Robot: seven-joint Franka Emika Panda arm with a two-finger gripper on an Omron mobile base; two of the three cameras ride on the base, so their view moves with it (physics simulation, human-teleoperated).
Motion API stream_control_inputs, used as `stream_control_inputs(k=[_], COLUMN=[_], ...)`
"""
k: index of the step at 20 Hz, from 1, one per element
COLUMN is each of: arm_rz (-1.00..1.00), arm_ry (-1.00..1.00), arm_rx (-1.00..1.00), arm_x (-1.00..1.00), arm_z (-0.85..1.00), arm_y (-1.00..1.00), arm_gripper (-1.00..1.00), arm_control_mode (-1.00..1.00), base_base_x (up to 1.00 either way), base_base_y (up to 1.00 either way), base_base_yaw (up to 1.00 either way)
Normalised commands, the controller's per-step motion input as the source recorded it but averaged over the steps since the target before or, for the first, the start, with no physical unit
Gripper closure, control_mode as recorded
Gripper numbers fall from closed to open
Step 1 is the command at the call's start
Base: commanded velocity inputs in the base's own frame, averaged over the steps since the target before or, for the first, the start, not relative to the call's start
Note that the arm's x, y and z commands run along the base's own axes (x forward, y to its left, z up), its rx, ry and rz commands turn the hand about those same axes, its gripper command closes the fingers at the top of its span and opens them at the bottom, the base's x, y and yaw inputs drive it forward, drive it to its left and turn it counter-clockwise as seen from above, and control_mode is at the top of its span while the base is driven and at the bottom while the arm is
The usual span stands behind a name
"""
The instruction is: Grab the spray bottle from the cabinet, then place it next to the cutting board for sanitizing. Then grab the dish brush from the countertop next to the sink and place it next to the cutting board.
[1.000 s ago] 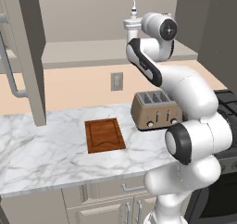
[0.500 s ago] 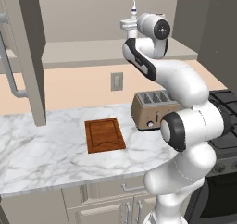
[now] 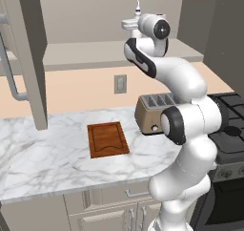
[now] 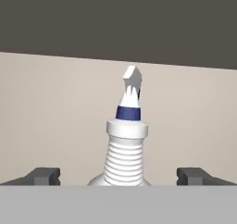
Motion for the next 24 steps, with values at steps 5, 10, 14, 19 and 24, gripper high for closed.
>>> stream_control_inputs(k=[5, 10, 14, 19, 24], arm_rz=[0.0, 0.0, 0.0, -0.01, 0.0], arm_ry=[0.0, 0.01, 0.01, 0.03, 0.06], arm_rx=[0.0, 0.0, 0.0, -0.01, -0.02], arm_x=[0.35, 0.34, 0.27, 0.02, -0.14], arm_z=[0.0, 0.0, 0.0, 0.0, -0.09], arm_y=[0.0, 0.0, 0.01, 0.07, 0.03], arm_gripper=[-1.0, -1.0, 1.0, 1.0, 1.0], arm_control_mode=[-1.0, -1.0, -1.0, -1.0, -1.0], base_base_x=[0.0, 0.0, 0.0, 0.0, 0.0], base_base_y=[0.0, 0.0, 0.0, 0.0, 0.0], base_base_yaw=[0.0, 0.0, 0.0, 0.0, 0.0])
